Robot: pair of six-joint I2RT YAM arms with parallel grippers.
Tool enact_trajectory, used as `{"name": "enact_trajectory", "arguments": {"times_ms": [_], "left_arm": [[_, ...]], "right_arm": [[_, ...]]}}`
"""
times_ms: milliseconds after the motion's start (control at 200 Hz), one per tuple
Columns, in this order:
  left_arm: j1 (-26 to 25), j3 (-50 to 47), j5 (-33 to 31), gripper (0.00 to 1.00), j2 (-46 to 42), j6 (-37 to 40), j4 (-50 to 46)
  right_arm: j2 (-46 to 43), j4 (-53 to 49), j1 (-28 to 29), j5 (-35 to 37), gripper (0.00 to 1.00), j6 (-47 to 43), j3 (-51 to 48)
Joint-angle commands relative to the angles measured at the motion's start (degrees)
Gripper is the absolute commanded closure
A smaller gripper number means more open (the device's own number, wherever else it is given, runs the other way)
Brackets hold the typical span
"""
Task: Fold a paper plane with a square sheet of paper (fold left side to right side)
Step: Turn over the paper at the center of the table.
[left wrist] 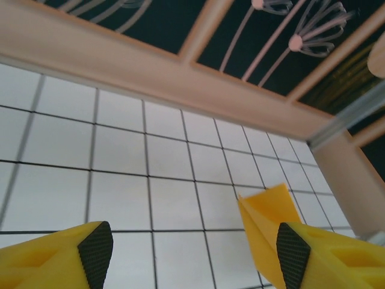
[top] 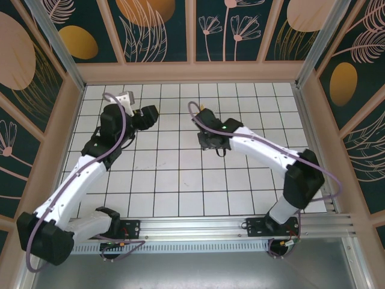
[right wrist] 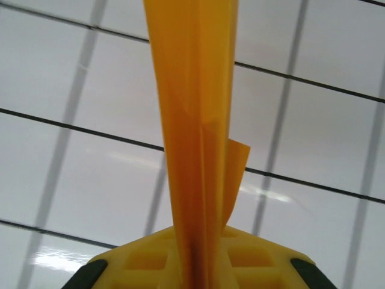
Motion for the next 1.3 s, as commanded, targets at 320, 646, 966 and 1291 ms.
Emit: {"name": "enact_trajectory", "arguments": {"times_ms": [320, 646, 966, 1291], "left_arm": [[0.24, -3.87, -9.44, 0.22, -3.89, 1.91, -2.39], [0.18, -3.41, -9.11, 0.22, -3.19, 2.30, -2.64], [0.25, -3.74, -1.28, 0.19, 0.95, 0.31, 0.03], [-2.51, -2.96, 23.19, 0.25, 20.20, -4.47, 10.12]], "right_arm": [[23.78, -21.93, 9.63, 29.32, 0.82, -4.79, 9.78], [24.18, -12.54, 12.88, 19.90, 0.54, -8.17, 5.26], [1.68, 0.00, 11.70, 0.66, 0.24, -6.63, -6.47], [-24.04, 27.00, -12.71, -28.87, 0.20, -1.32, -28.56]]}}
